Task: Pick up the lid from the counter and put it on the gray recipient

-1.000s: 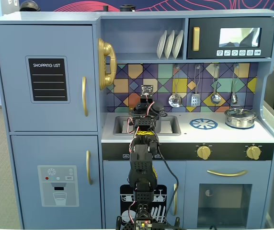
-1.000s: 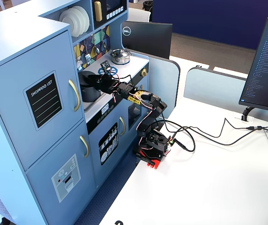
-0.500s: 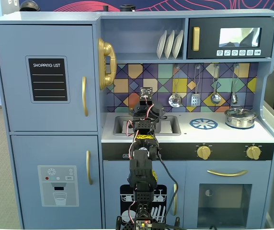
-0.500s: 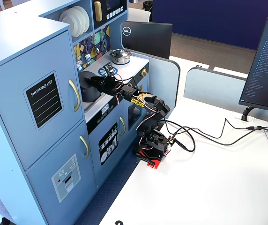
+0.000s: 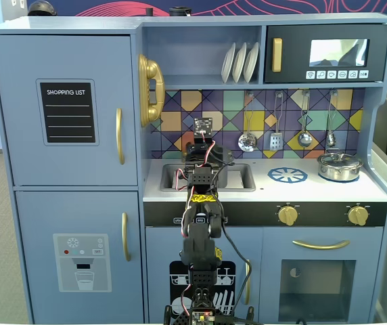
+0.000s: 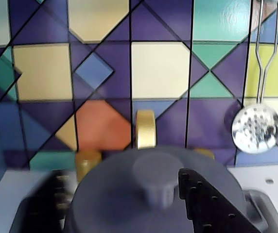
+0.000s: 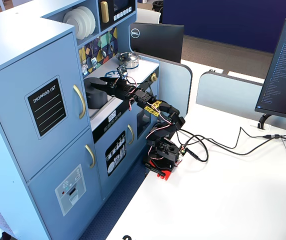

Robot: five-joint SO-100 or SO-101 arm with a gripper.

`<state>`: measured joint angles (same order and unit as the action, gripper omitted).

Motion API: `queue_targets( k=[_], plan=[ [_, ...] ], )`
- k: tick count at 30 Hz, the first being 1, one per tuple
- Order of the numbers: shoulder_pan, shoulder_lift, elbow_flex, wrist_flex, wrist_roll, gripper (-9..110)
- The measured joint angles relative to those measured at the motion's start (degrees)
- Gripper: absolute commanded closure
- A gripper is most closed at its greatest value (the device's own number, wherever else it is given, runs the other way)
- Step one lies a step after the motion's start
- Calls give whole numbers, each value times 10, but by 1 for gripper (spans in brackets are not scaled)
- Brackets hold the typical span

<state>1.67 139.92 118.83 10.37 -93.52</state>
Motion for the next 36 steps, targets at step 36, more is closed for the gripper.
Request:
queue_targets(
  k=[36],
  plan=[
    [-25,425,532,673,38,98]
  ],
)
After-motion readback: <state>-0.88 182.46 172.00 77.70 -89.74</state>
